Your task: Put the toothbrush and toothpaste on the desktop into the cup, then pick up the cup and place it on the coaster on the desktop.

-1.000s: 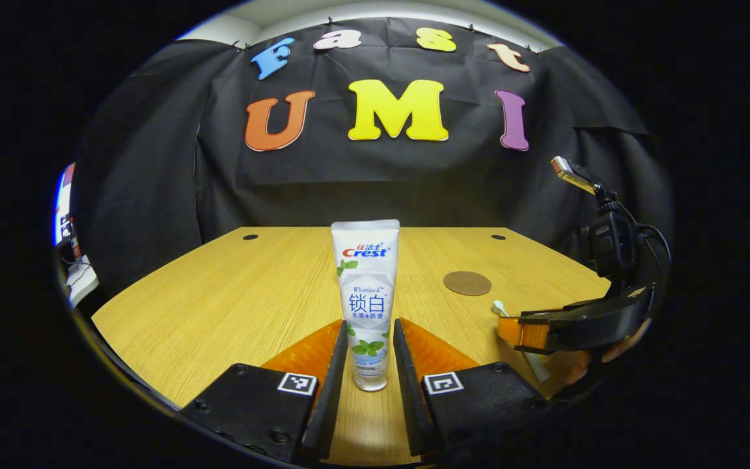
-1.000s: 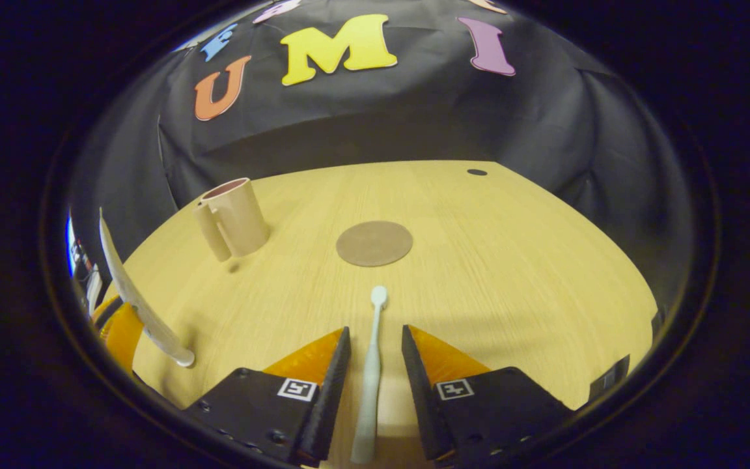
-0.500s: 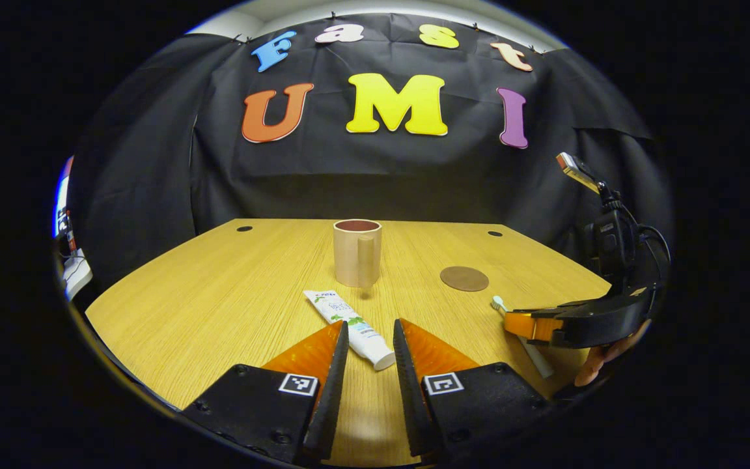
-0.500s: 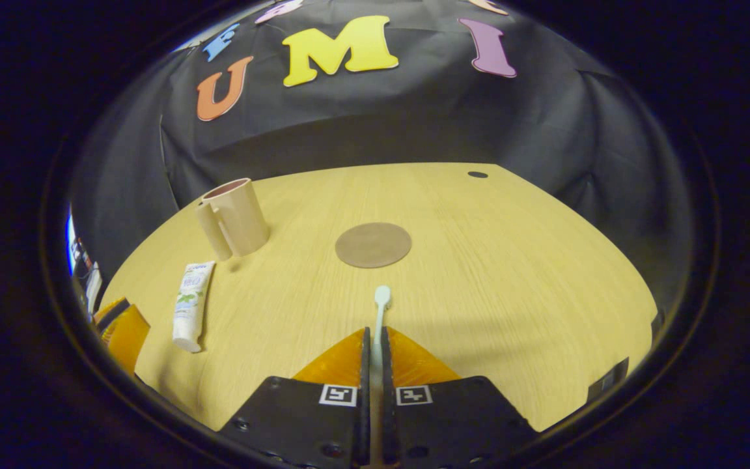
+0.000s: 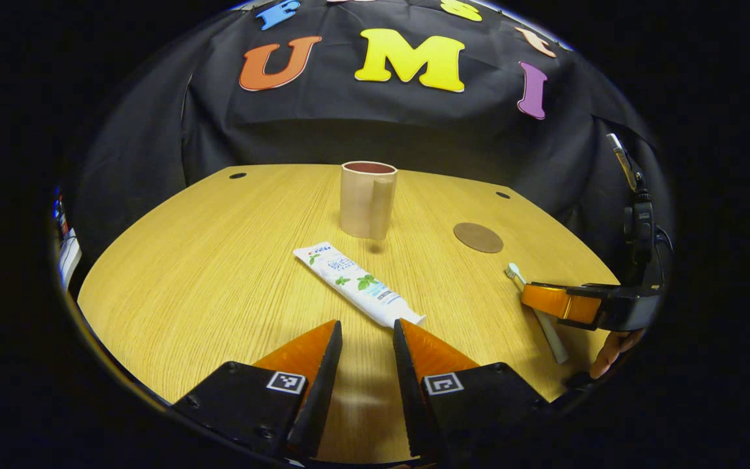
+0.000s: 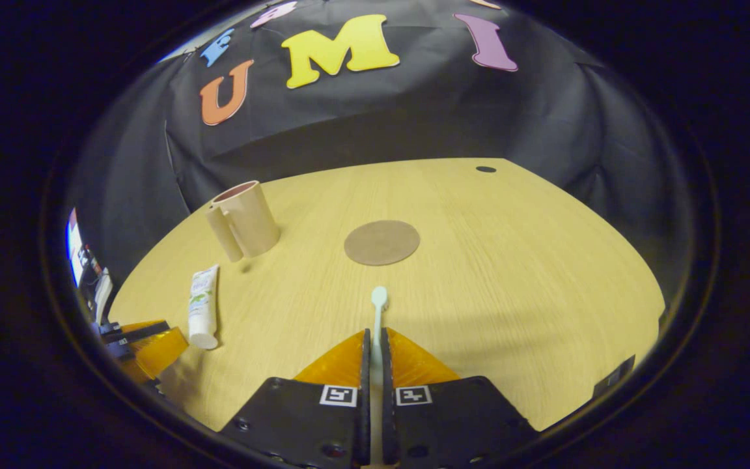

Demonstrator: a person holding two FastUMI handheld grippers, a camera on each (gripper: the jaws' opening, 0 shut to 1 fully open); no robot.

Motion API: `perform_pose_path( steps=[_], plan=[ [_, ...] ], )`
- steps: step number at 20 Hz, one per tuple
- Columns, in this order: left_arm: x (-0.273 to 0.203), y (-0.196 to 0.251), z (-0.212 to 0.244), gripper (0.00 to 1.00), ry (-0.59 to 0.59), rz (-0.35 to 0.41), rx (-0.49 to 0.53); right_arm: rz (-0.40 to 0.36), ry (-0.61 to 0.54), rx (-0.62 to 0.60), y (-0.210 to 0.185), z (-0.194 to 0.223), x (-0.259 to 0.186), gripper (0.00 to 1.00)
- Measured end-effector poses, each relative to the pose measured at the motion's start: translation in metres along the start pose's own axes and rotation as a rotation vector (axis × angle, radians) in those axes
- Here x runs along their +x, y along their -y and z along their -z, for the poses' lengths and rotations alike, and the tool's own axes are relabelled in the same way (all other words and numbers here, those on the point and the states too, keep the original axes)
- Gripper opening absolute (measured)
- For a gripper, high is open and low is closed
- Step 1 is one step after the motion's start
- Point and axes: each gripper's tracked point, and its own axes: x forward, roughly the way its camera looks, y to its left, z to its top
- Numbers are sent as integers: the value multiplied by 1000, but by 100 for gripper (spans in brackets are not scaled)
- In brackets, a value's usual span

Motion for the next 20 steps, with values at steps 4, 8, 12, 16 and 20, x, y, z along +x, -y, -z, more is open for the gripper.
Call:
perform_pose_path(
  steps=[4,8,12,16,20],
  plan=[
    [7,13,4,41,-86,47,-101,-28,65,-51,-3,-10,-9,7],
    [5,15,-14,52,-91,56,-237,-62,102,-103,-12,-8,-19,7],
    [8,24,-26,52,-144,104,-496,-99,131,-132,-20,-6,-28,7],
    [22,6,-29,65,-200,-13,-535,-137,132,-131,-27,-2,-33,7],
    [26,8,-27,64,-284,-49,-544,-160,162,-142,-32,-4,-40,7]
  ],
)
